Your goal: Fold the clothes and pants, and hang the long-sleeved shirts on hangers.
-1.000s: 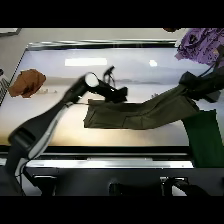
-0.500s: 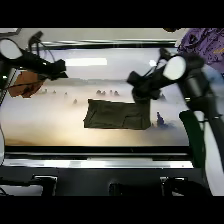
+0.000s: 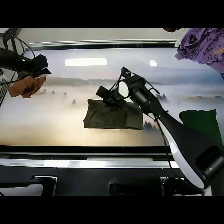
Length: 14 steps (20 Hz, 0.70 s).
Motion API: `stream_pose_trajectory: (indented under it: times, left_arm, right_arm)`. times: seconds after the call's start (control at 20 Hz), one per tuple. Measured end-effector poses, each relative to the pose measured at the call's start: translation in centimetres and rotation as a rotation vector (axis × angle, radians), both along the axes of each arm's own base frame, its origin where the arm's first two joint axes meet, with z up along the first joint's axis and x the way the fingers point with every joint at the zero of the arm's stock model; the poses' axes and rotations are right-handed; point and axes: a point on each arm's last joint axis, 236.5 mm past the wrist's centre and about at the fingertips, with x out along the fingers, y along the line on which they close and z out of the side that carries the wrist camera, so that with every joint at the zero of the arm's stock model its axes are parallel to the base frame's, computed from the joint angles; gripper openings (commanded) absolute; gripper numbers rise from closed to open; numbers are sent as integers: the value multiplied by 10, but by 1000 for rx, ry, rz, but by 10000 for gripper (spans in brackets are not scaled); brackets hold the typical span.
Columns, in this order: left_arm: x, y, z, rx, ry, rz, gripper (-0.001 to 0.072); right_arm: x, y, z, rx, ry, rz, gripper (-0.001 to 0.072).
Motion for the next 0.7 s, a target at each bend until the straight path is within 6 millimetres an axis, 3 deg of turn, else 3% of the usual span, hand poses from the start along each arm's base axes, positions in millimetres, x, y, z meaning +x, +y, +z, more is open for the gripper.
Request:
stream_pose_trajectory:
  times: [0.2,0.4,0.45,0.55,0.6,0.7]
  left_arm:
    - [-1,2,1,3,-1,0,16]
    - [0,2,1,4,-1,-1,16]
    - [0,2,1,4,-1,-1,16]
    - [-1,2,1,4,-1,-1,16]
    - [0,2,1,4,-1,-1,16]
    - [-1,2,0,4,-1,-1,16]
  right_arm:
    - [5,14,-14,34,12,-10,31]
    - [11,25,-22,69,12,-21,149]
    - [11,28,-23,79,11,-16,186]
    - [11,35,-19,108,-4,10,457]
    - [11,39,-16,121,-13,26,501]
    - [10,46,-7,154,-36,59,501]
